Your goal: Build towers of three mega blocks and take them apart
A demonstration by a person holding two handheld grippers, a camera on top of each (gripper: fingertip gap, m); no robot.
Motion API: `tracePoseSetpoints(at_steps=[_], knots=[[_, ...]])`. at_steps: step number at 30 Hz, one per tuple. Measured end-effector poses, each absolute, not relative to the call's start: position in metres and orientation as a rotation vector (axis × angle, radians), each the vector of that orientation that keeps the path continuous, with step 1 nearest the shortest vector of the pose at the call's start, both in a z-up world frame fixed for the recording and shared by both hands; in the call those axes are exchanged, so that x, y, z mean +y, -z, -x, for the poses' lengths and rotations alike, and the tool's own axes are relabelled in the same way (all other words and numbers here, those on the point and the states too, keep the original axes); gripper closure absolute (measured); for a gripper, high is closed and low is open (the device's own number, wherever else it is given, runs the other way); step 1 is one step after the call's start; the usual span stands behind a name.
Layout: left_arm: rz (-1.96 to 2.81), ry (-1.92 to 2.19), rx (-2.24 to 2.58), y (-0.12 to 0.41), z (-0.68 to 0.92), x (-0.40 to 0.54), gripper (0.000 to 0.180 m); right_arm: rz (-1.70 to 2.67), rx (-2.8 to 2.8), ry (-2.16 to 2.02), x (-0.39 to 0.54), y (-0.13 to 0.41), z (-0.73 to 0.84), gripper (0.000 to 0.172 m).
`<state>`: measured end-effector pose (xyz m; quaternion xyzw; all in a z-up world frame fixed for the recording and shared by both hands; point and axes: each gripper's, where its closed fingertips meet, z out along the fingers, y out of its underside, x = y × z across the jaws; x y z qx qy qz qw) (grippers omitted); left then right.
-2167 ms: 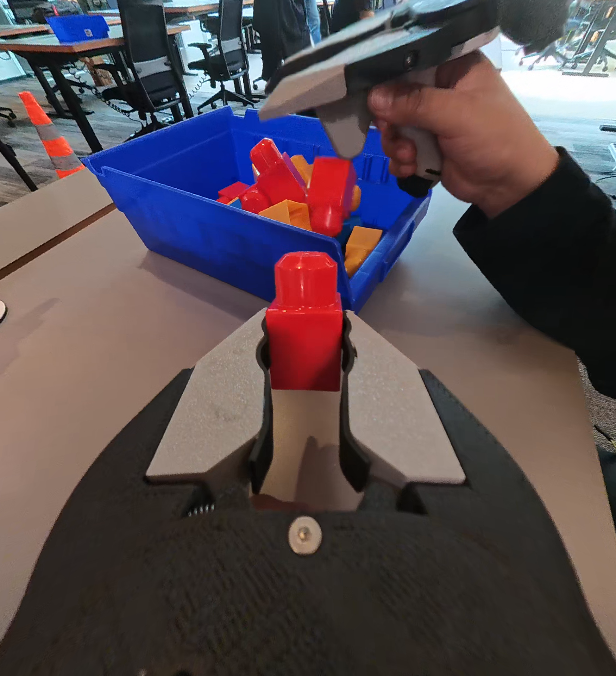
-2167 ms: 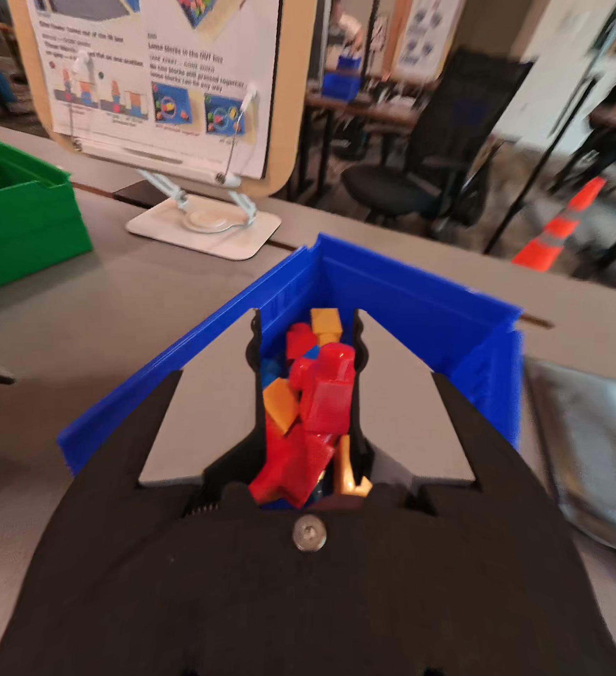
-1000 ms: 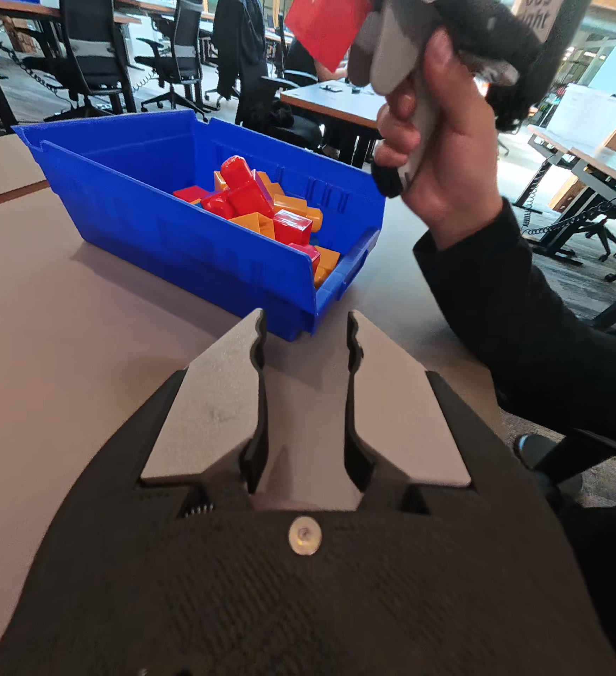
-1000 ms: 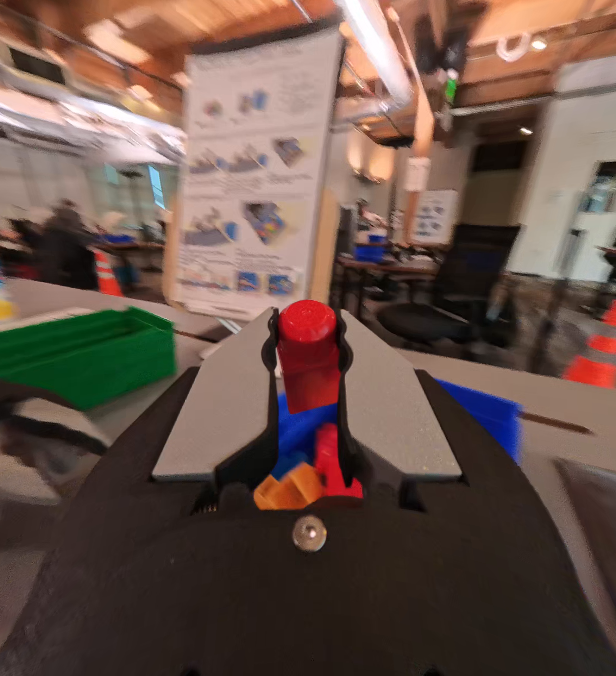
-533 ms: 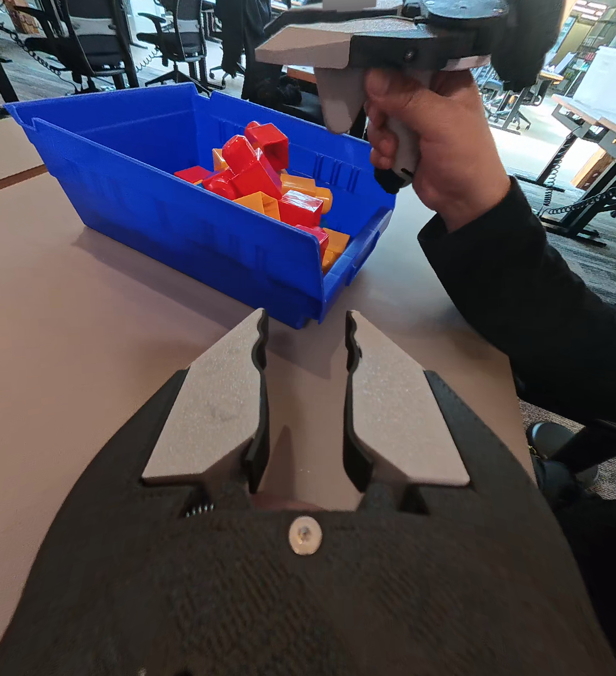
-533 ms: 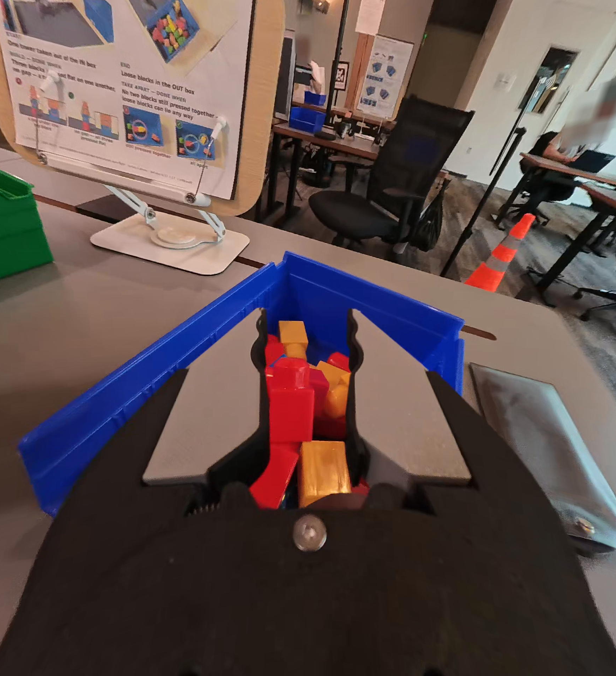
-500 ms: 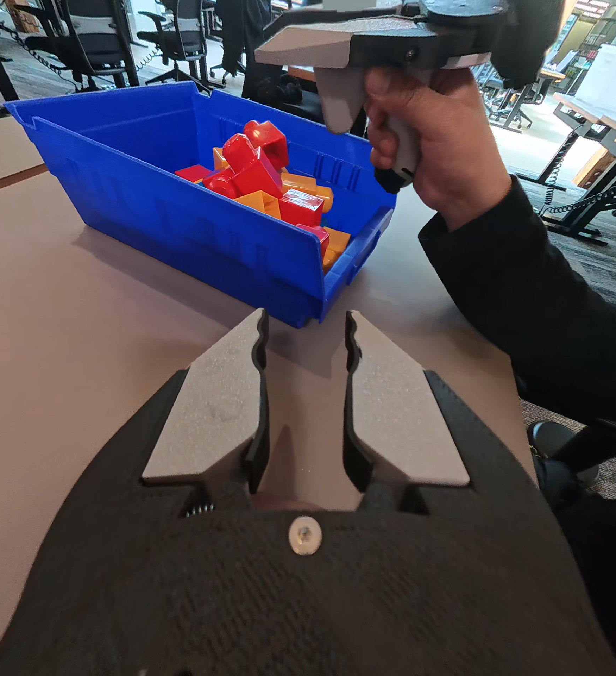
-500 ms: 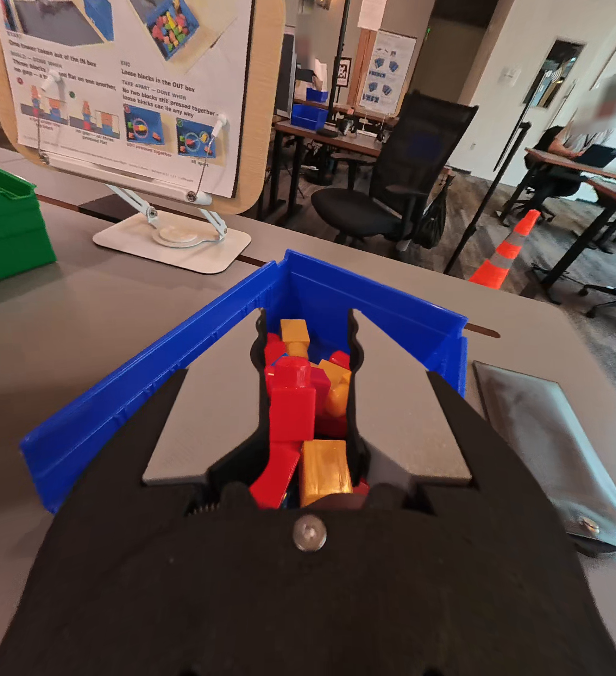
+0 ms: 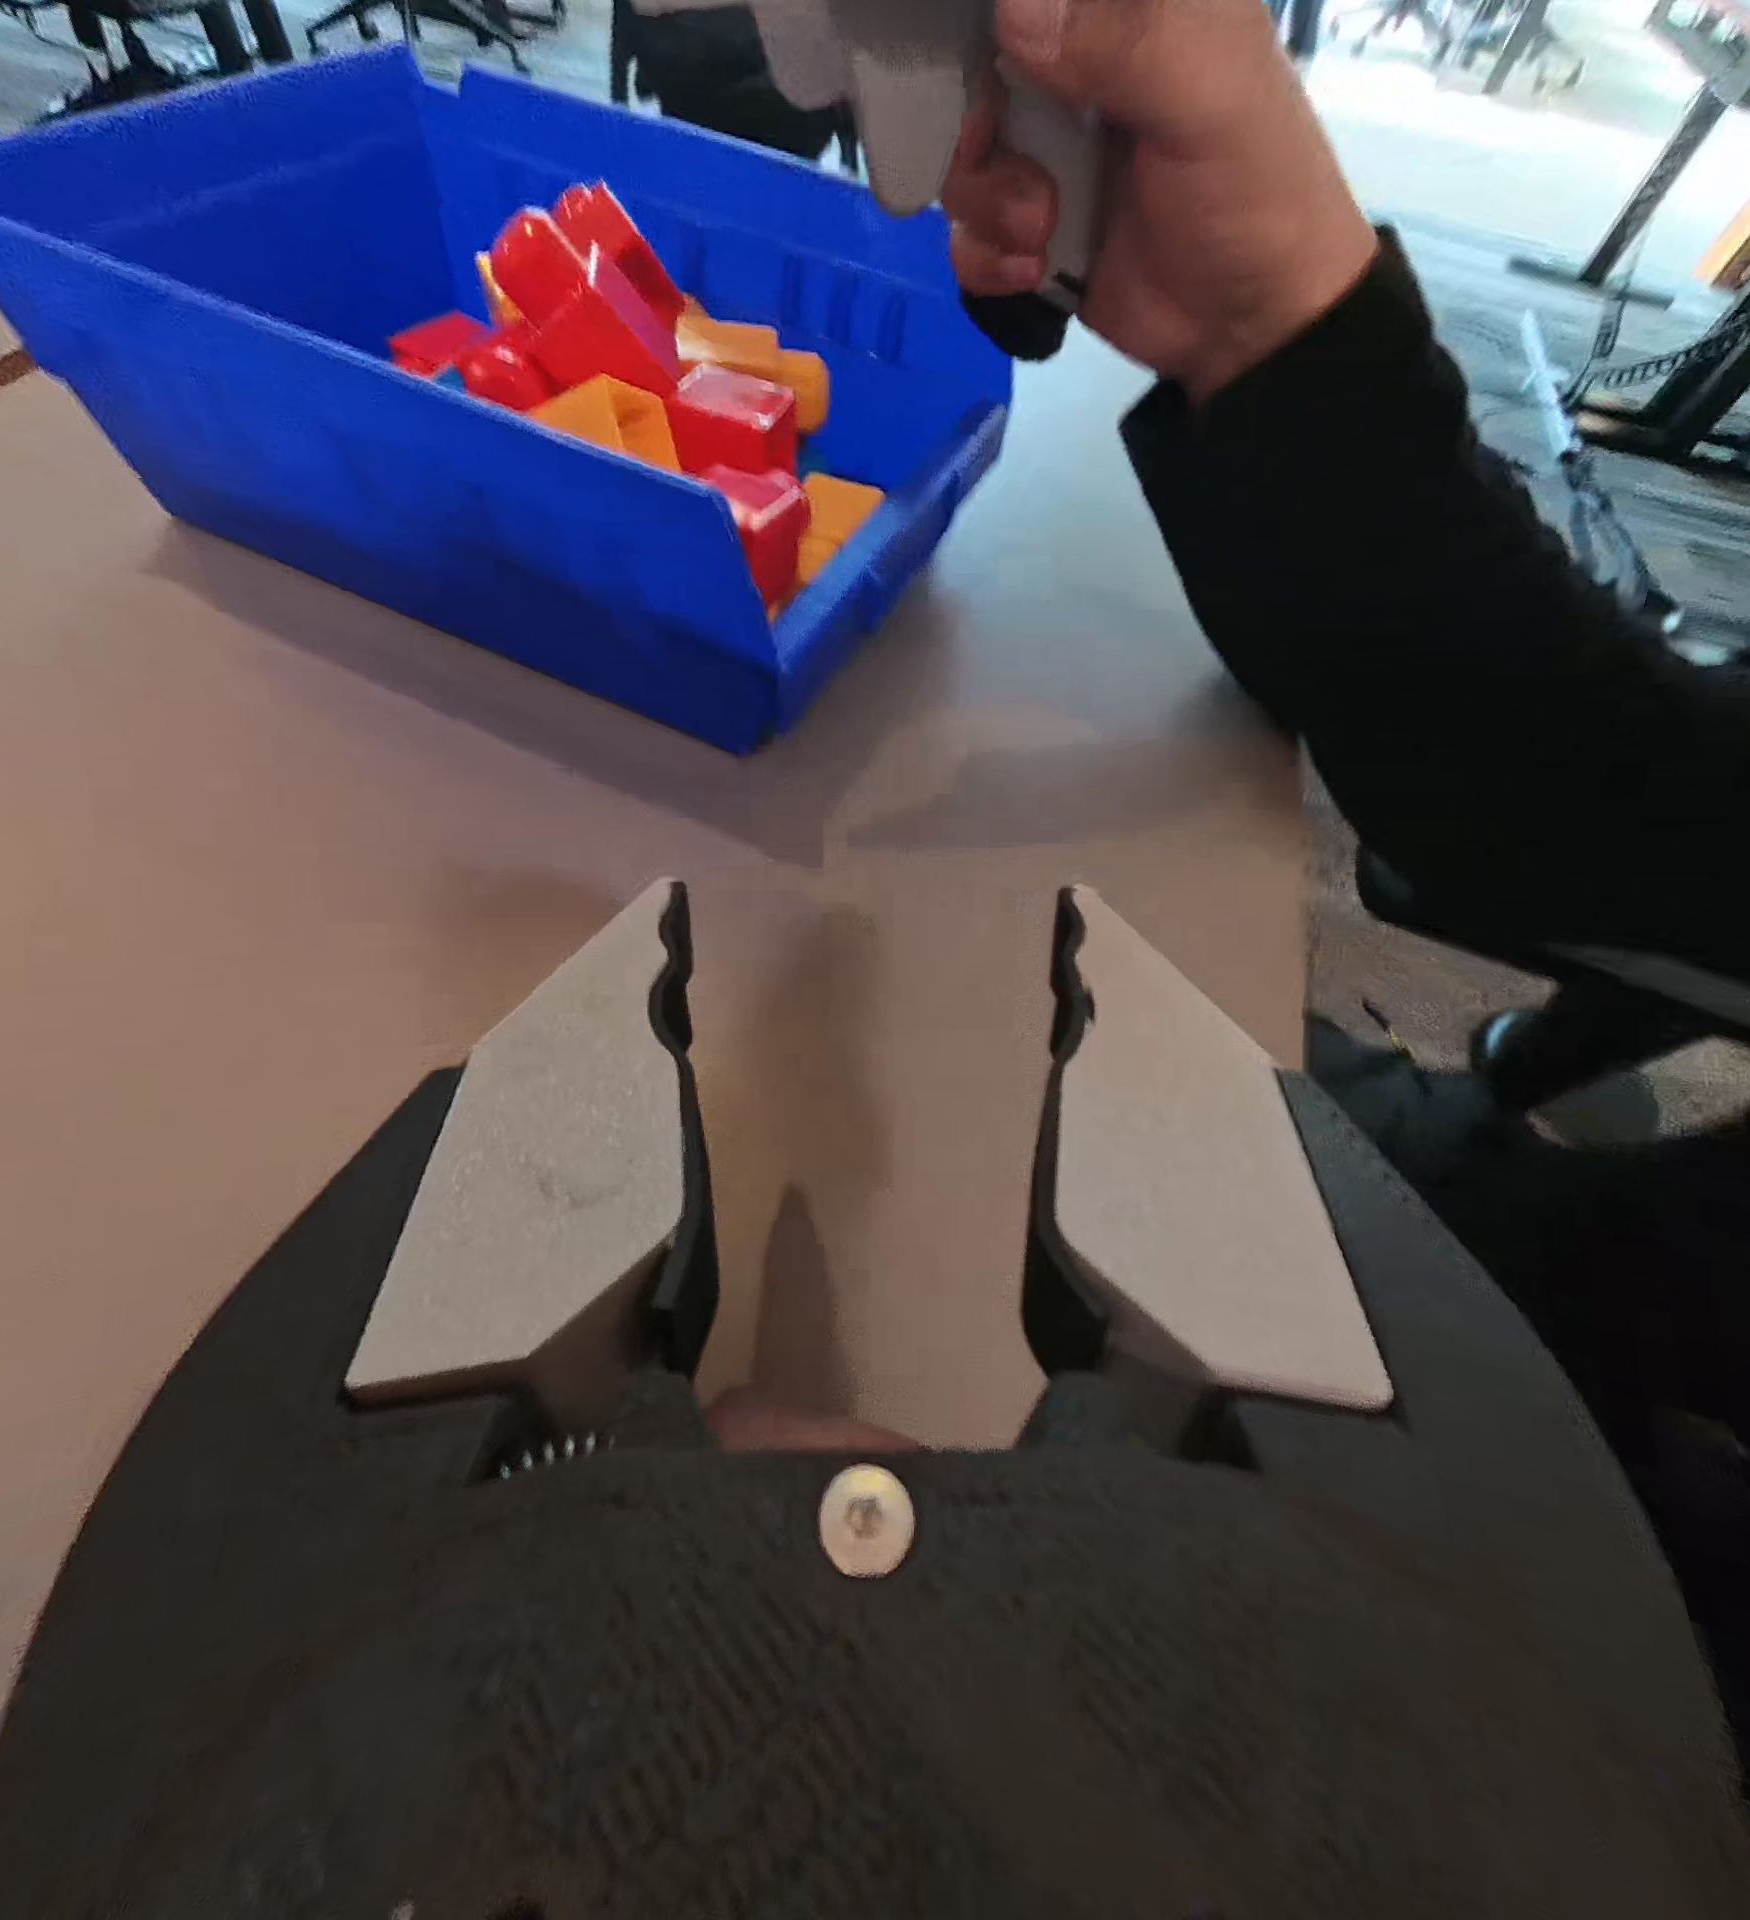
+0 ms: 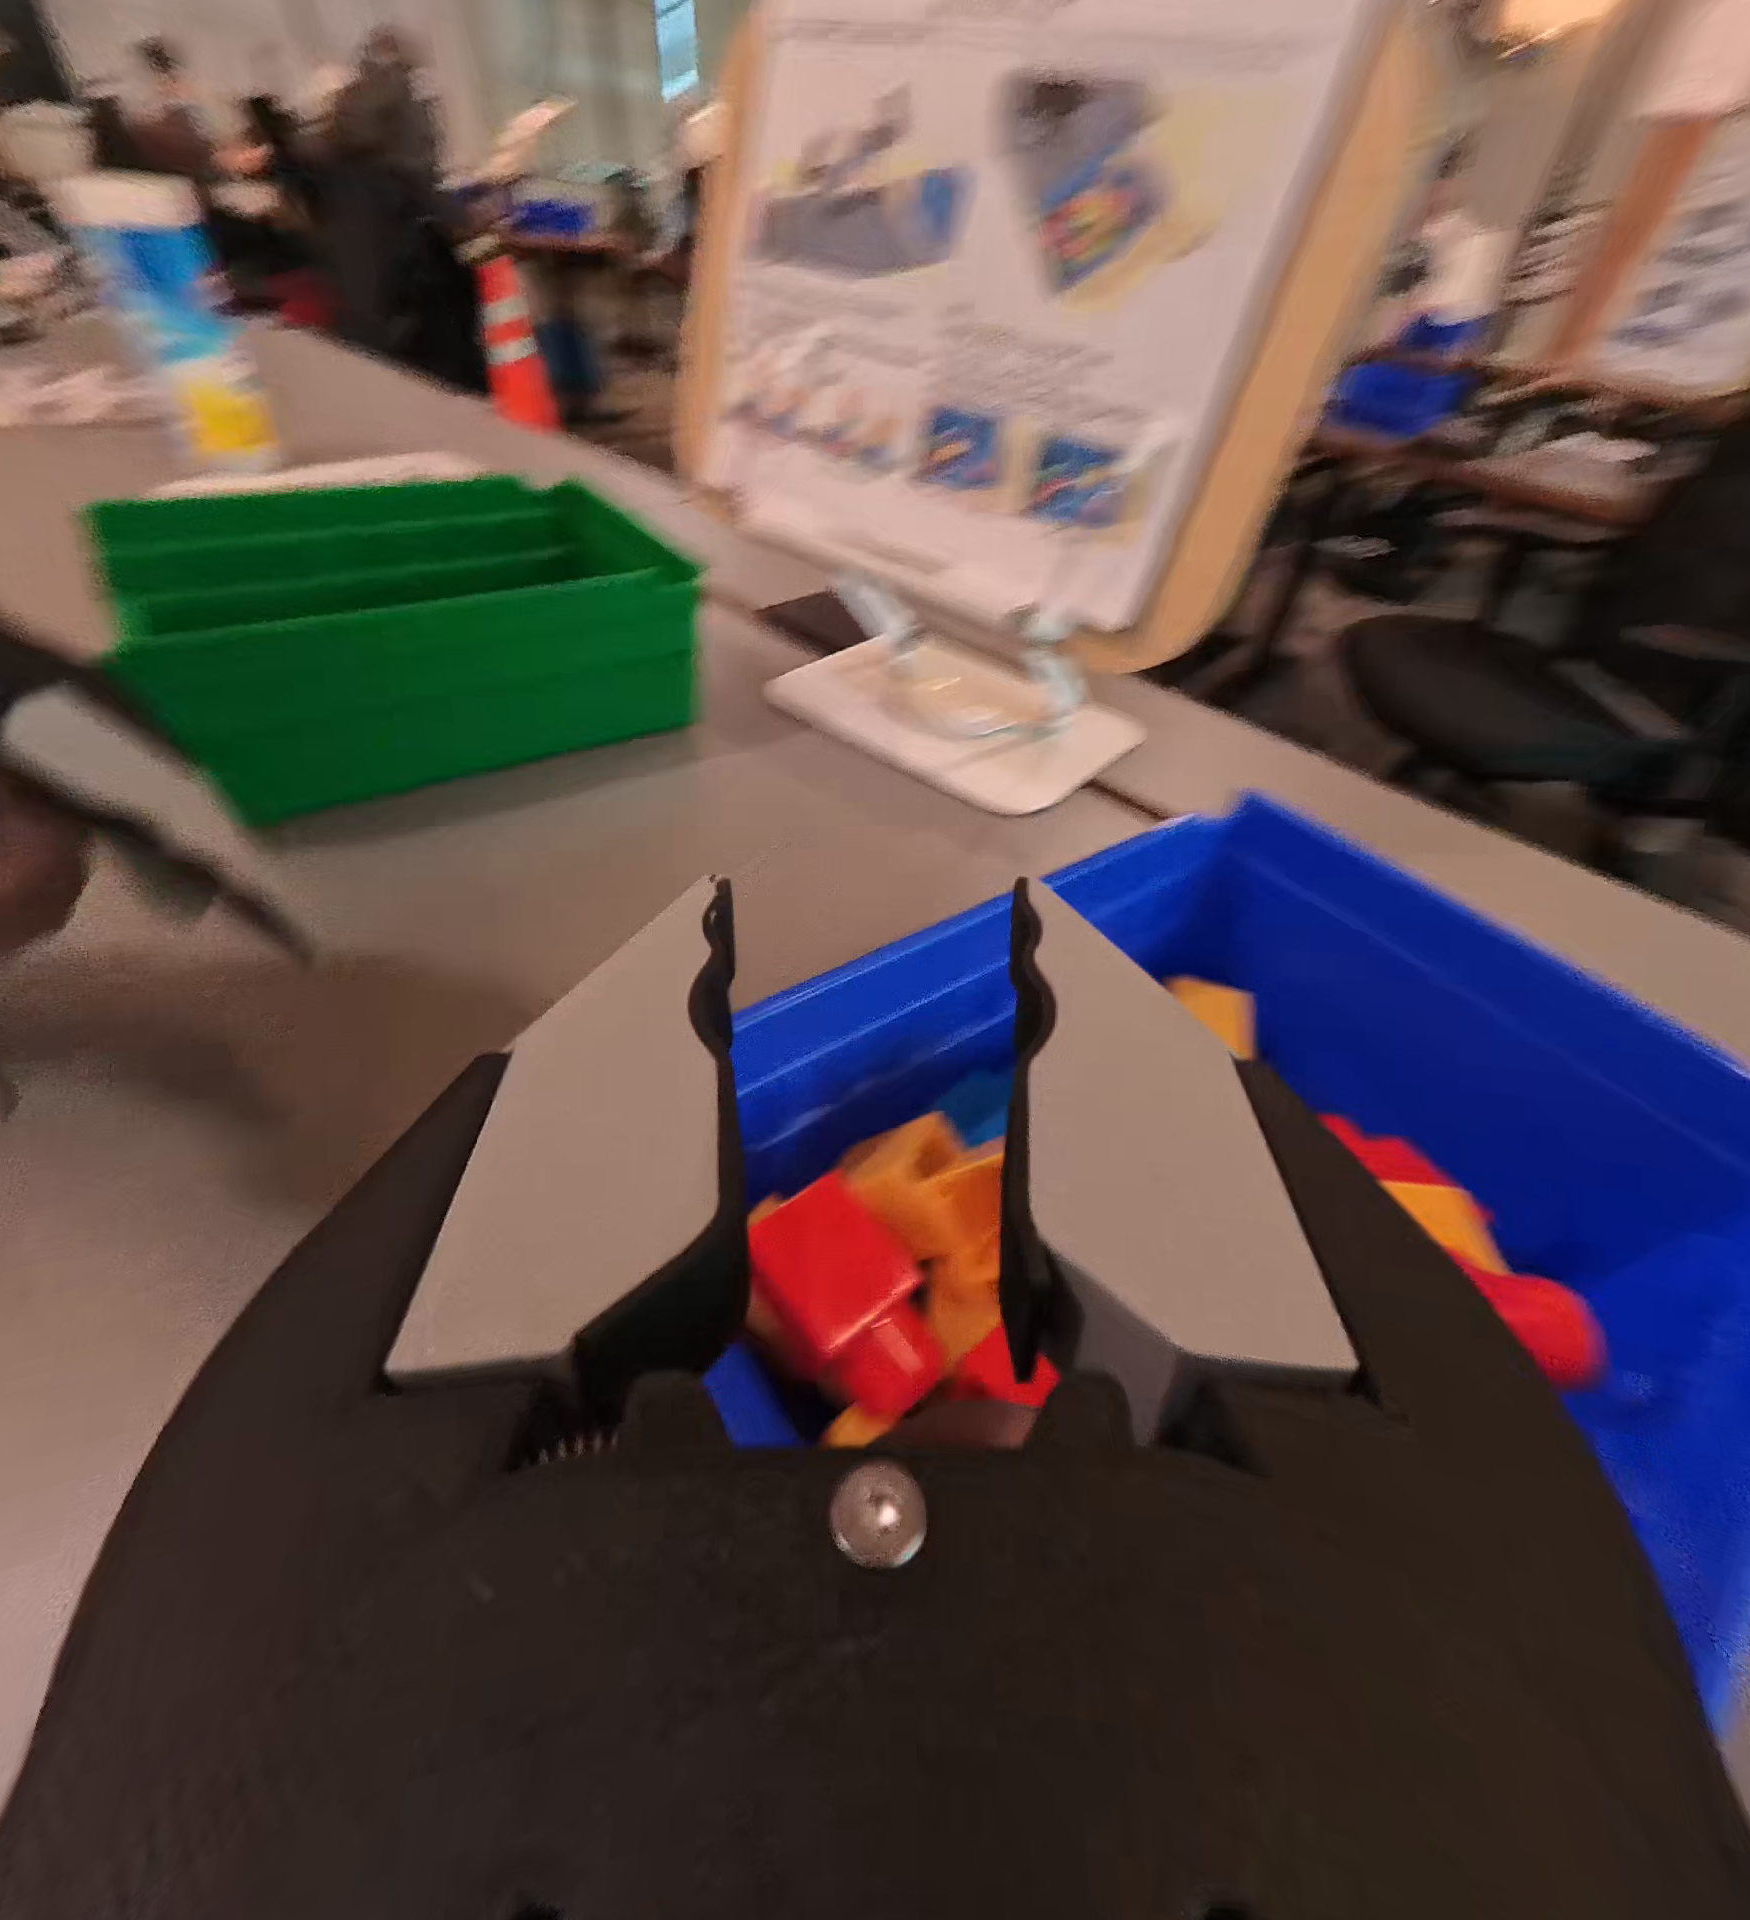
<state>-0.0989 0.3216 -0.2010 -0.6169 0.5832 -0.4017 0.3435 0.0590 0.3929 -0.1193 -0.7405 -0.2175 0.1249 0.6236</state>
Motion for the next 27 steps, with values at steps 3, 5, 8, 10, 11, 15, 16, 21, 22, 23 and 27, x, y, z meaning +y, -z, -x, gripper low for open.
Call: tracePoseSetpoints(at_steps=[3, 5, 8, 10, 11, 15, 16, 21, 22, 23, 27], knots=[[1.636, 0.897, 1.534, 0.19, 0.165, 0.316, 0.106, 1.848, -0.707, -0.311, 0.368, 0.157, -0.036, 0.114], [1.7, 0.753, 1.541, 0.189, 0.217, 0.326, 0.106, 1.919, -0.797, -0.226, 0.351, 0.179, -0.037, 0.114], [1.845, 0.464, 1.495, 0.202, 0.295, 0.365, 0.103, 2.0, -0.85, -0.22, 0.325, 0.198, -0.041, 0.119], [1.901, 0.348, 1.469, 0.211, 0.328, 0.39, 0.103, 2.062, -0.852, -0.161, 0.318, 0.209, -0.055, 0.122], [1.912, 0.301, 1.473, 0.217, 0.338, 0.403, 0.103, 2.108, -0.866, -0.142, 0.315, 0.216, -0.061, 0.122], [1.98, 0.11, 1.528, 0.252, 0.356, 0.457, 0.104, 2.298, -0.962, 0.026, 0.313, 0.248, -0.08, 0.117], [2.017, 0.107, 1.573, 0.265, 0.356, 0.463, 0.11, 2.331, -0.994, 0.063, 0.313, 0.255, -0.082, 0.116], [2.012, 0.025, 1.782, 0.278, 0.35, 0.46, 0.147, 2.296, -1.039, 0.143, 0.33, 0.267, -0.085, 0.14], [2.011, 0.015, 1.763, 0.278, 0.346, 0.459, 0.148, 2.284, -1.049, 0.083, 0.329, 0.266, -0.079, 0.143], [2.001, 0.012, 1.763, 0.277, 0.344, 0.456, 0.149, 2.262, -1.065, 0.053, 0.33, 0.266, -0.074, 0.144], [1.875, 0.032, 1.693, 0.243, 0.336, 0.448, 0.154, 2.18, -1.111, -0.024, 0.334, 0.264, -0.045, 0.148]])
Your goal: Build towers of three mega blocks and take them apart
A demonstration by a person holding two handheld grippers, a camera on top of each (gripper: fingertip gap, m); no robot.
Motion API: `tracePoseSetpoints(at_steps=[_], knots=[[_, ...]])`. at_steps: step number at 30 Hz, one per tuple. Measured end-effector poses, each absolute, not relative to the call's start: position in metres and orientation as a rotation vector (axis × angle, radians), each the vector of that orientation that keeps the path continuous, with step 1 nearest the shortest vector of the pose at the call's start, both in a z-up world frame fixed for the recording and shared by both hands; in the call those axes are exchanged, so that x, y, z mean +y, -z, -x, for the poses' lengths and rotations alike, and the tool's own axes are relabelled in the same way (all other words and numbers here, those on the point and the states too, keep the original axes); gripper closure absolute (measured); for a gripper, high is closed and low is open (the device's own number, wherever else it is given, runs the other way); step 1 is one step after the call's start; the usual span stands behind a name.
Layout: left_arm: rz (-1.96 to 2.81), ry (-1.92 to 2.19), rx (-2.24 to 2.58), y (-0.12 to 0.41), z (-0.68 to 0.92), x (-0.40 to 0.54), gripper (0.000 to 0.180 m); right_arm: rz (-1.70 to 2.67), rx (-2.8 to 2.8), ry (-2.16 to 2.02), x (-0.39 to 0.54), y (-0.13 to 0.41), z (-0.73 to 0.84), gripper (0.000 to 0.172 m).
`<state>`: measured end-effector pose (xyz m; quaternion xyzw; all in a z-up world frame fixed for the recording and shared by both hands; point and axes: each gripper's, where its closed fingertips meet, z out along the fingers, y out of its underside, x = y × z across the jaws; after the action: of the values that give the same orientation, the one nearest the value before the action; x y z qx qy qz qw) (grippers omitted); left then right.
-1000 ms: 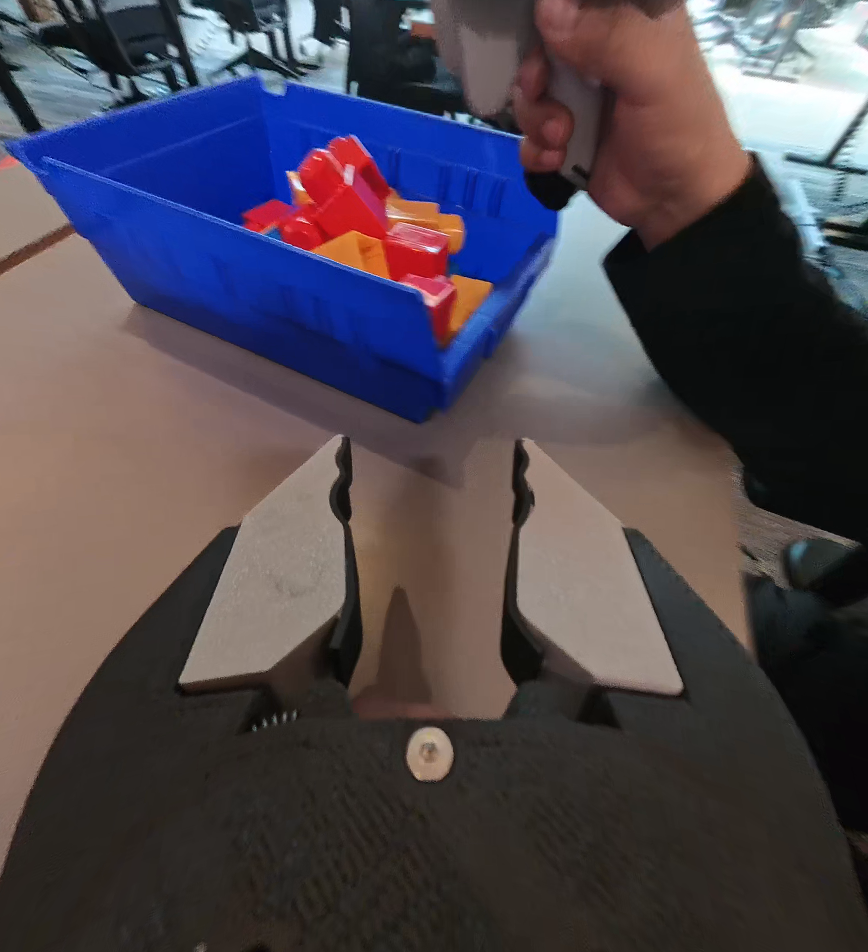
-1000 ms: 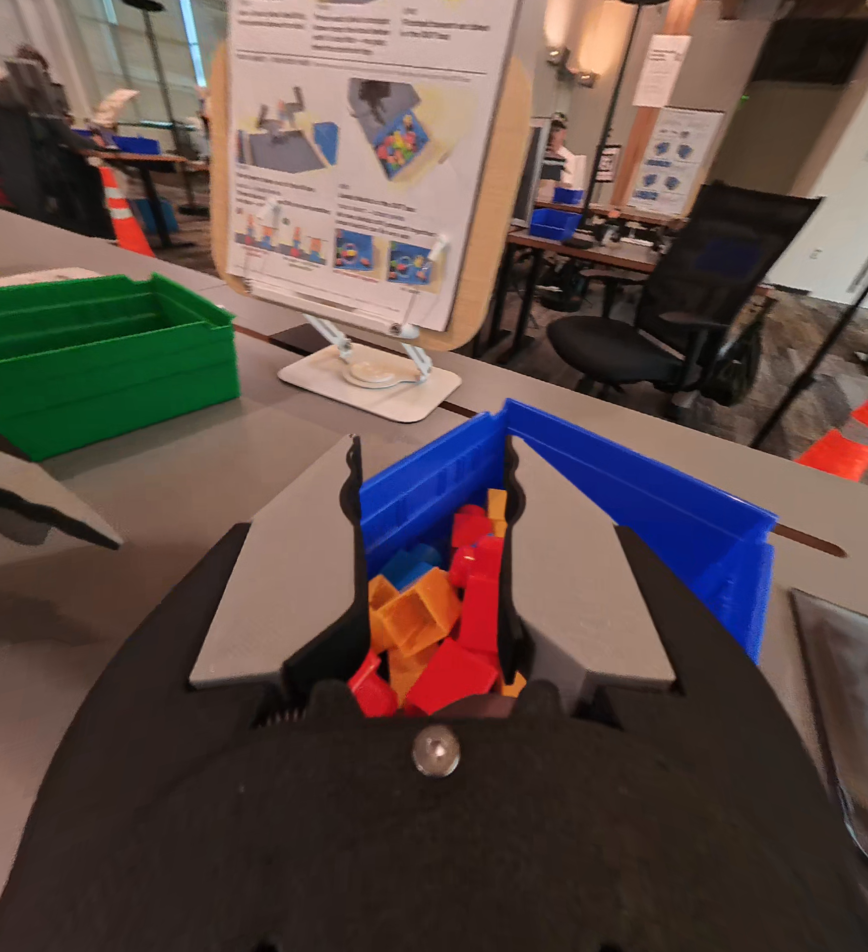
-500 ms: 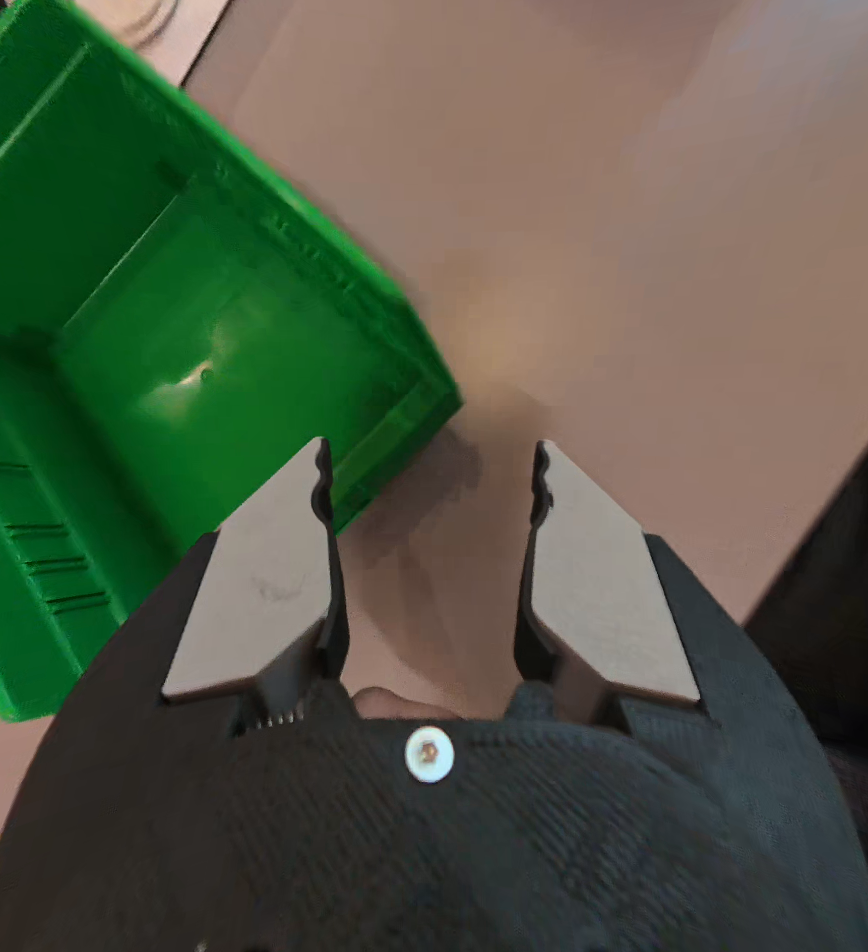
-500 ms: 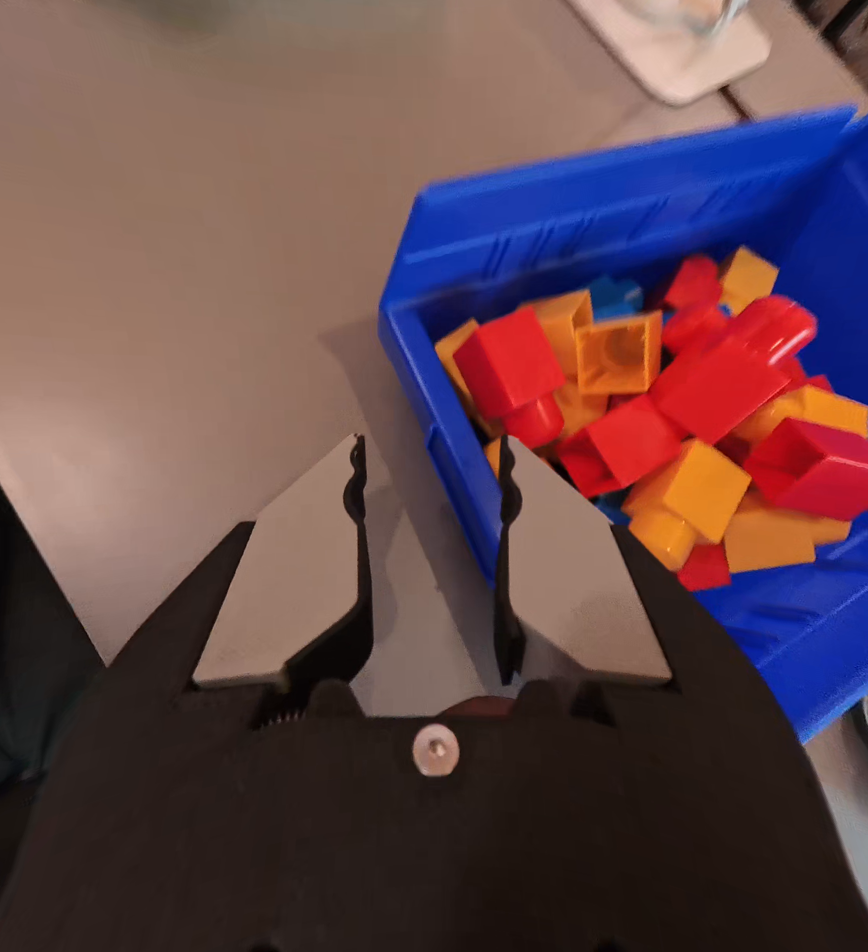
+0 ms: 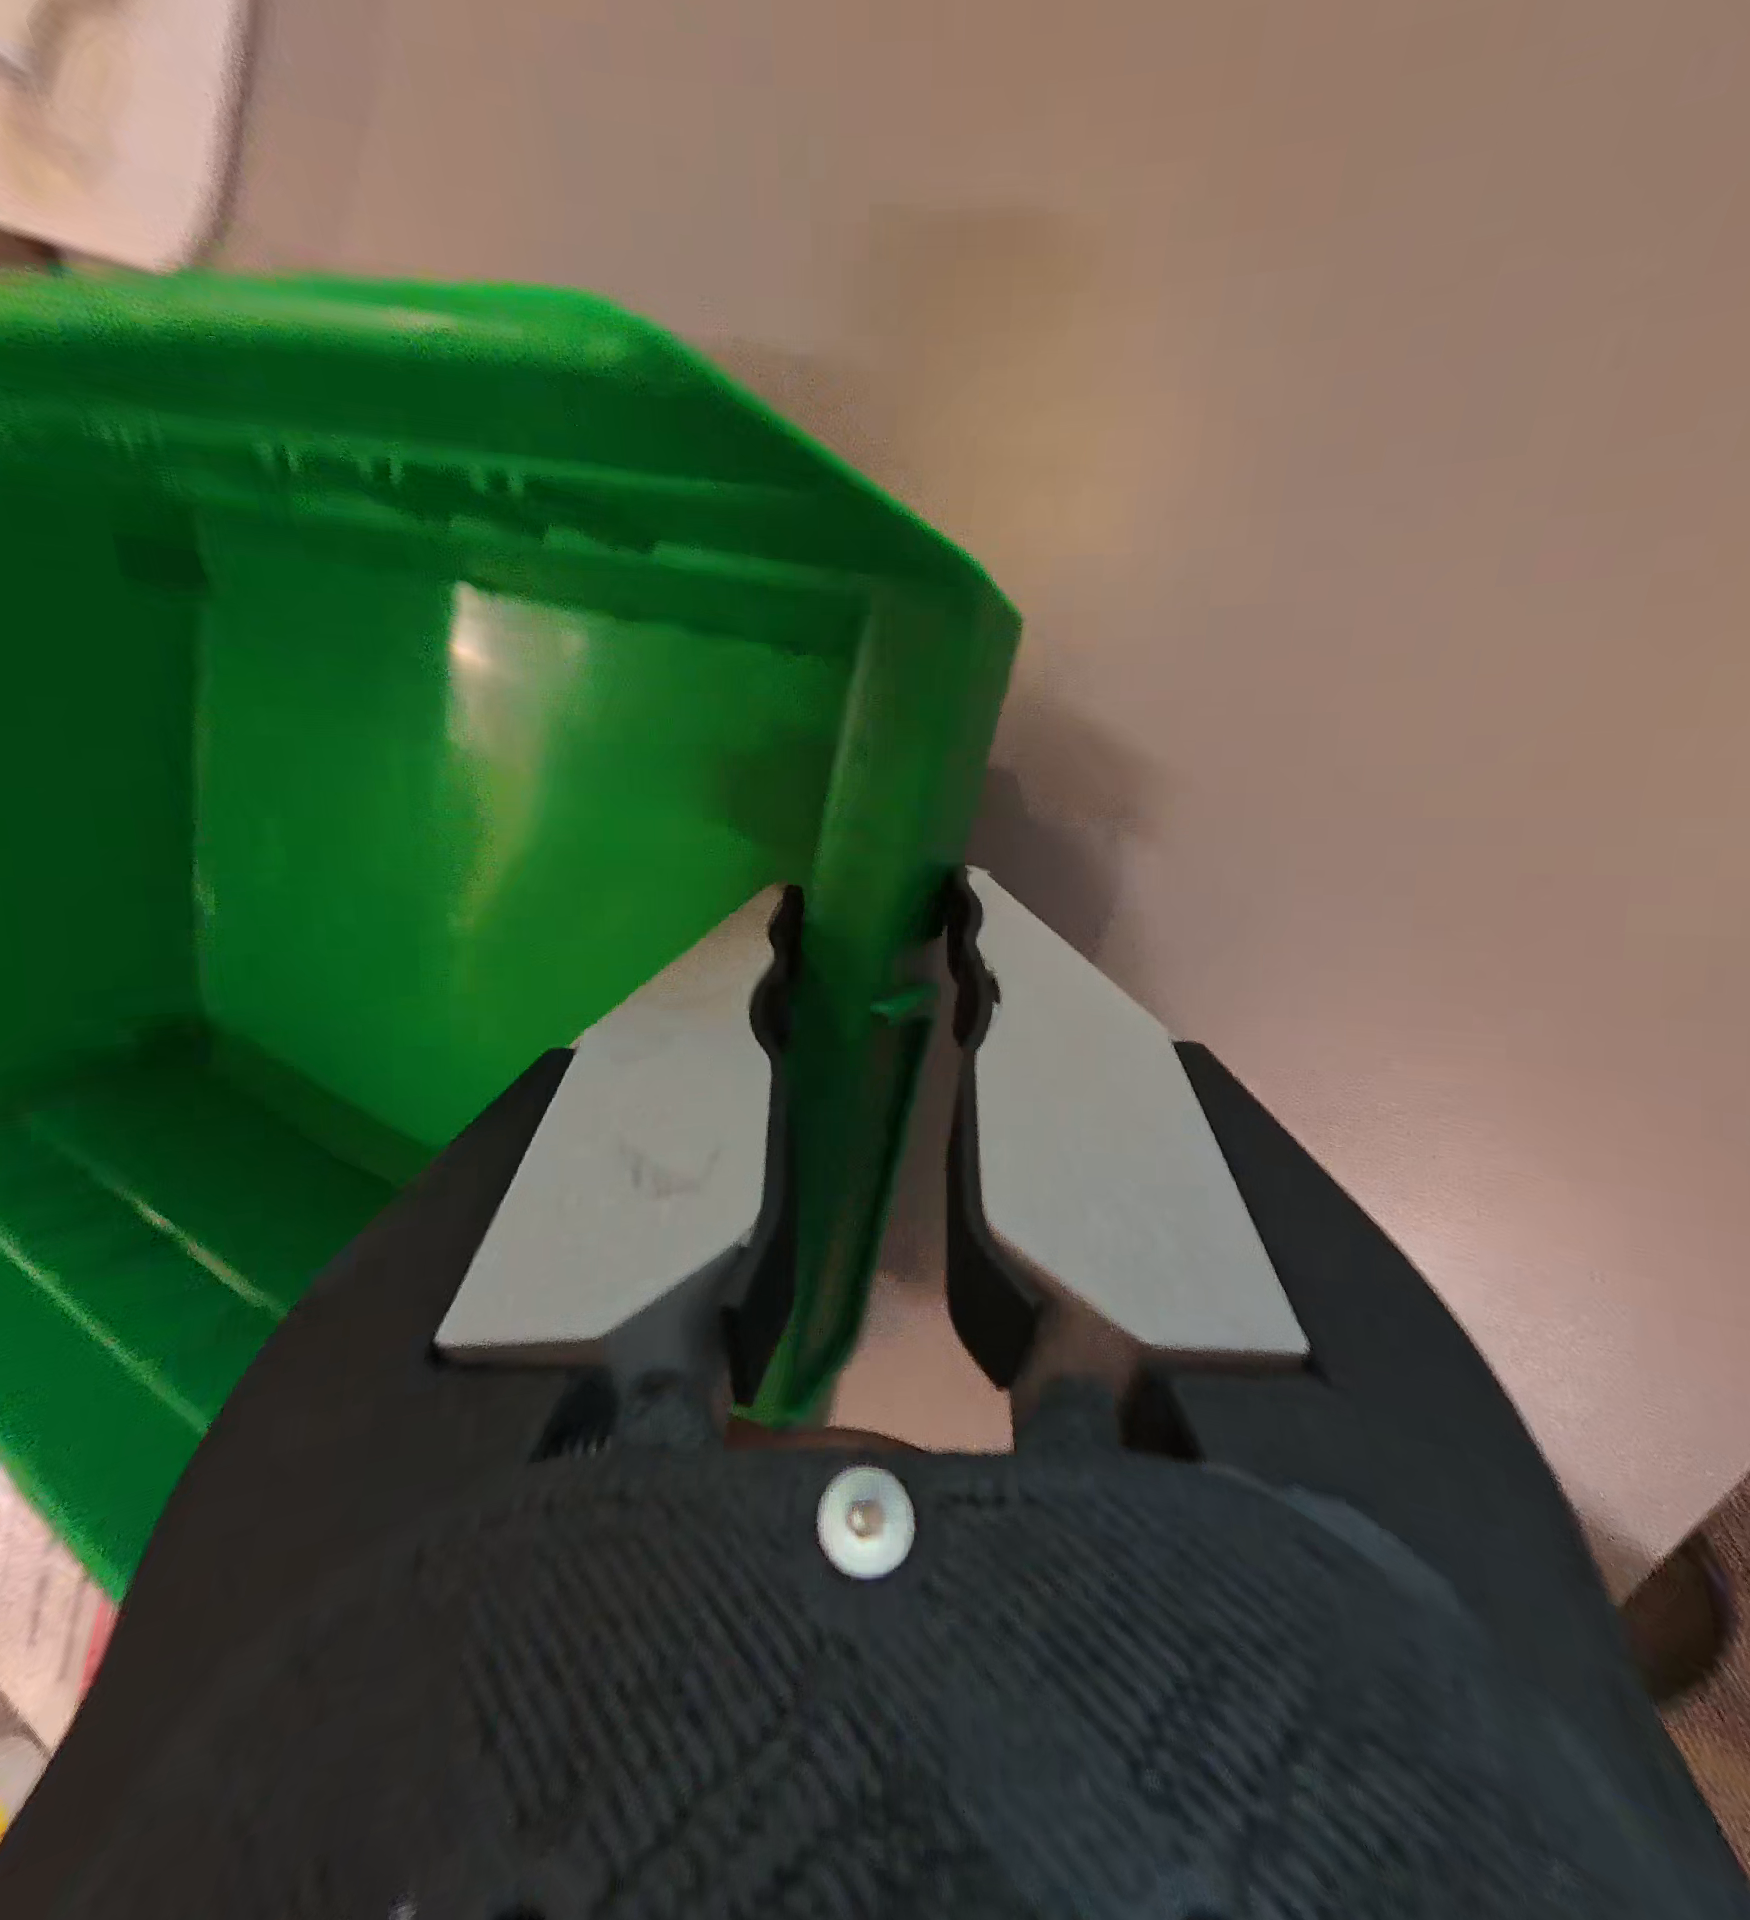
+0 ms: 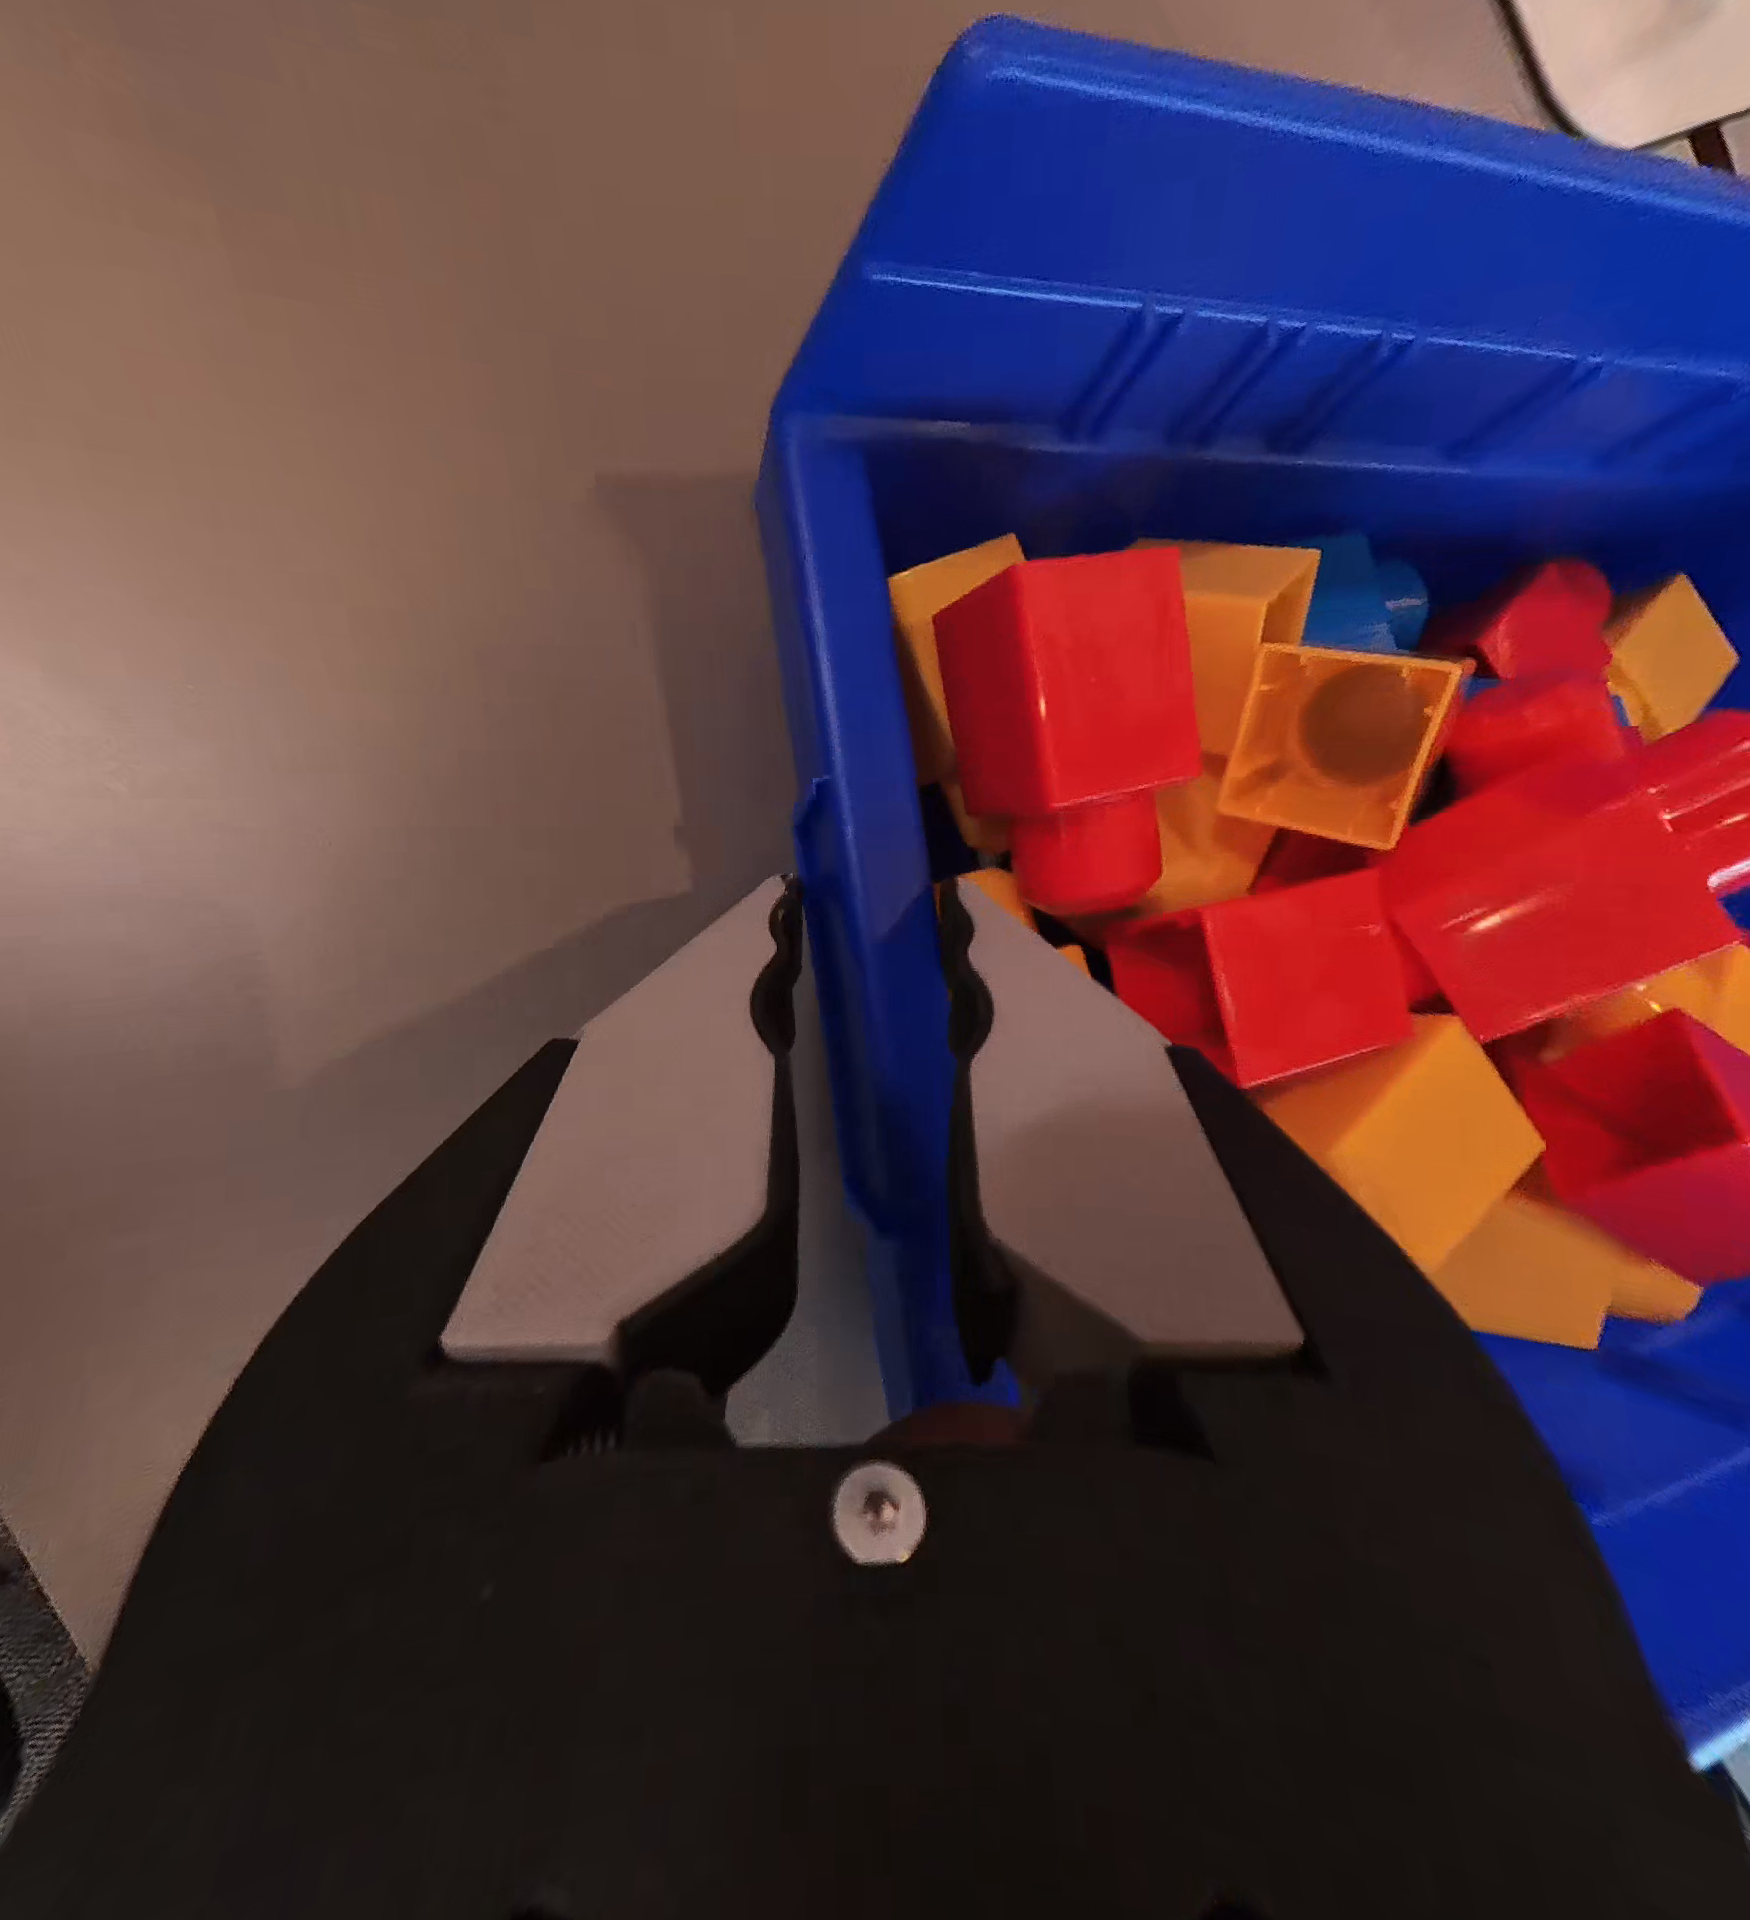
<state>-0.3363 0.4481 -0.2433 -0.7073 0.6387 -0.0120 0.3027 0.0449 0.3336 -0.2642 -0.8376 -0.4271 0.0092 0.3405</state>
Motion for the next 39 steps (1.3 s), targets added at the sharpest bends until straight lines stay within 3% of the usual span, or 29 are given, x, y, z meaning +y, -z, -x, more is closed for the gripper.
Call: tracePoseSetpoints(at_steps=[13, 22, 28, 30, 39], knots=[[1.658, -0.033, 1.462, 0.068, 0.378, 0.431, 0.154, 2.044, -1.358, -0.086, 0.353, 0.263, 0.147, 0.148], [1.376, -0.089, 1.483, -0.038, 0.317, 0.384, 0.152, 1.916, -1.467, -0.083, 0.395, 0.262, 0.323, 0.147], [1.296, -0.098, 1.538, -0.046, 0.251, 0.365, 0.151, 1.834, -1.351, -0.166, 0.405, 0.232, 0.386, 0.143], [1.273, -0.081, 1.544, -0.043, 0.236, 0.357, 0.152, 1.82, -1.341, -0.25, 0.38, 0.224, 0.375, 0.136], [1.177, 0.129, 1.697, 0.023, 0.146, 0.287, 0.154, 1.782, -1.295, -0.684, 0.212, 0.204, 0.217, 0.137]])
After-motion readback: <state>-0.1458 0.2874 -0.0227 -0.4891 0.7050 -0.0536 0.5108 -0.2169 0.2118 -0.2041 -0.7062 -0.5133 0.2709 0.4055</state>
